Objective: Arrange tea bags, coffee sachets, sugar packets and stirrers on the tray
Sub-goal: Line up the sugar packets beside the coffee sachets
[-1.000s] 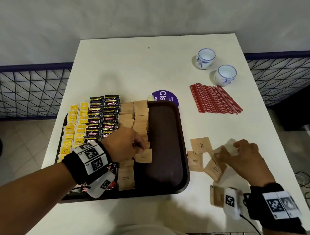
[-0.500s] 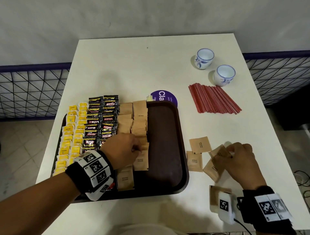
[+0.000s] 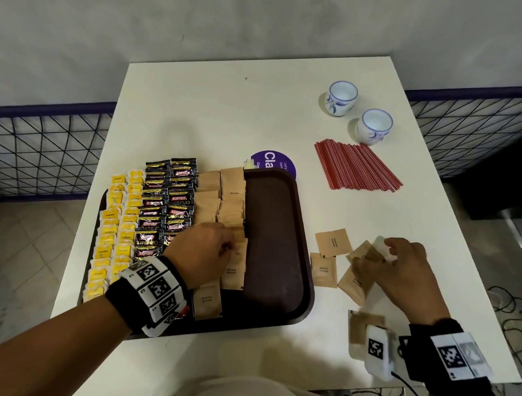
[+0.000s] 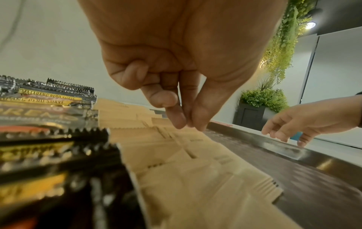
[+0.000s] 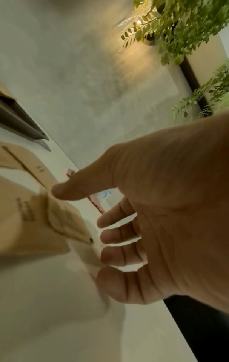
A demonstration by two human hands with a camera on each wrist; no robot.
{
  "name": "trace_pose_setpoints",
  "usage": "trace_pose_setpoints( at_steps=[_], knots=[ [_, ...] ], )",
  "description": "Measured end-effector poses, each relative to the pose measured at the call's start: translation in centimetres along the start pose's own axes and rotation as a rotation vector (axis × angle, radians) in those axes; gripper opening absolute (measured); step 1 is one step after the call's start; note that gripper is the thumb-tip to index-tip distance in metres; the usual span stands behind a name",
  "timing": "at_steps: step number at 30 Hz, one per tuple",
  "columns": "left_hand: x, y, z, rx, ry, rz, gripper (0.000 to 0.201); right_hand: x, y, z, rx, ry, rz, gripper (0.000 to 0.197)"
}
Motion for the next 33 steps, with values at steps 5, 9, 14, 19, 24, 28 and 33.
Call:
trace_pose_setpoints(
  at_steps=[5,9,14,19,24,28,33],
  knots=[
    [0.3,-0.7,1.0,-0.026,-0.076,-0.019,0.014,-0.4,0.8,-1.1,-0.117,0.002,0.126,0.058],
    [1.1,-2.1,1.7,-0.061,-0.129,-0.071,0.012,-0.8,2.0,-1.3,-0.078,0.017,0.185,0.017],
    [2.3,-3.8,2.3,-0.130,-0.172,-0.131,0.008,-1.1,2.7,0.2,0.180,0.057,0.201,0.022],
    [4.0,-6.4,1.9,-0.371,-0.144,-0.147,0.016,-2.9,5.4,-2.4,0.686,0.406,0.073,0.017],
    [5.8,-7.4,0.3,-0.526,-0.071,-0.135,0.022,-5.0,8.1,-5.6,0.717,0.538,0.108,0.024],
    [5.4,-6.3,1.2,-0.627,-0.140,-0.085,0.010,-5.8,8.7,-6.4,0.536,0.528,0.178,0.013],
    [2.3,-2.1,3.5,-0.422,0.029,-0.015,0.015,-2.9,7.3,-2.0,0.190,0.111,0.329,0.019]
  ],
)
Point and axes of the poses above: each hand's wrist, its own x-axis towards the middle knuckle, its own z-axis out of the back of the hand, y = z × x, the point moved 8 cm from there along x, towards the middle knuckle, and after that the axes turned 14 degrees about -z, right-handed, at the moved point
